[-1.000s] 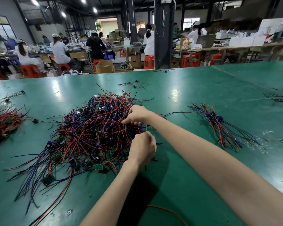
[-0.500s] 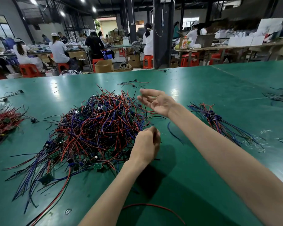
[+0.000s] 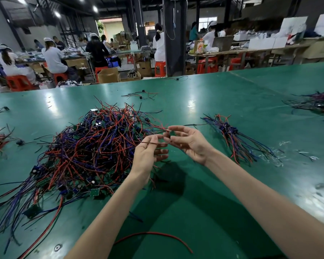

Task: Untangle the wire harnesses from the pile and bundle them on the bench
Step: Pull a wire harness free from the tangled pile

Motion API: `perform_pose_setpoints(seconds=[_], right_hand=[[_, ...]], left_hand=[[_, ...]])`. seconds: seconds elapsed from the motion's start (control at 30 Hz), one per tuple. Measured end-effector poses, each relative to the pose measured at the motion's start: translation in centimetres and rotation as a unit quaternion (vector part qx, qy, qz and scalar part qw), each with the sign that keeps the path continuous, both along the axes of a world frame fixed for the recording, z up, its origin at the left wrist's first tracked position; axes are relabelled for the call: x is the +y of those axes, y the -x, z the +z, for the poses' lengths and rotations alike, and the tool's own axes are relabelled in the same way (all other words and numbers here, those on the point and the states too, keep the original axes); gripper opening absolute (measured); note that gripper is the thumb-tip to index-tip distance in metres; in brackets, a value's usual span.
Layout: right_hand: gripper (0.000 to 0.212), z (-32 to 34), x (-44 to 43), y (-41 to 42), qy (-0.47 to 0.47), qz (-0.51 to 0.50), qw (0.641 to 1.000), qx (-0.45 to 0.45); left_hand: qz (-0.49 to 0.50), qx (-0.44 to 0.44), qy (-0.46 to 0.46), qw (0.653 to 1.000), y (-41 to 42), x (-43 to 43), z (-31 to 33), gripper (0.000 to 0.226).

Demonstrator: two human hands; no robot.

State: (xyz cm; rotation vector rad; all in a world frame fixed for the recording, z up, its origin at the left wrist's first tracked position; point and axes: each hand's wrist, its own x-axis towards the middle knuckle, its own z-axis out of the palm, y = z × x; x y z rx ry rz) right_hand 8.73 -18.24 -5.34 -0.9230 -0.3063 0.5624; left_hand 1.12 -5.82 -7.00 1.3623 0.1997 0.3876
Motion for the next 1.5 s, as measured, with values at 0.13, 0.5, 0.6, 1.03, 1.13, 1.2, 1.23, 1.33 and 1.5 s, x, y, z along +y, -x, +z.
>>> perform_pose_setpoints(seconds=[0.13, 0.5, 0.6, 1.03, 1.13, 1.2, 1.23, 1.33, 1.5], right_hand=[[0.027, -0.6, -0.1, 0.1, 0.025, -0.034, 0.998, -0.041], [0.022, -0.3, -0.1, -0.6, 0.130, -0.142, 0.978, -0.085], [0.022, 0.7, -0.2, -3.1, 0.191, -0.160, 0.967, -0.045], [0.052, 3.1, 3.2, -13.4, 0.420, -0.058, 0.895, -0.139], [0.034, 0.9, 4.2, -11.9, 0.469, -0.068, 0.859, -0.191], [0.030, 0.2, 5.1, -10.7, 0.501, -0.060, 0.819, -0.275], [0.028, 0.1, 5.6, -10.0, 0.518, -0.054, 0.790, -0.324], [0.031, 0.0, 7.4, -8.6, 0.563, -0.053, 0.694, -0.446], [0.027, 0.0, 9.7, -7.4, 0.615, -0.071, 0.633, -0.465]], left_hand=[[-0.036, -0.007, 0.075, 0.996, 0.2, -0.1, 0.3, 0.013], [-0.123, 0.078, 0.087, 0.985, 0.6, 0.1, 0.2, 0.009], [-0.137, 0.087, 0.074, 0.984, 0.6, 0.3, 0.4, 0.007], [-0.139, 0.111, 0.055, 0.983, 0.6, 0.7, 0.8, 0.016], [-0.126, 0.128, 0.016, 0.984, 0.7, 0.2, 0.5, 0.018], [-0.121, 0.137, 0.003, 0.983, 0.7, -0.1, 0.4, 0.019], [-0.119, 0.140, -0.001, 0.983, 0.8, -0.2, 0.3, 0.020], [-0.107, 0.144, -0.012, 0.984, 0.6, -0.2, 0.3, 0.023], [-0.088, 0.148, 0.001, 0.985, 0.5, -0.1, 0.2, 0.026]])
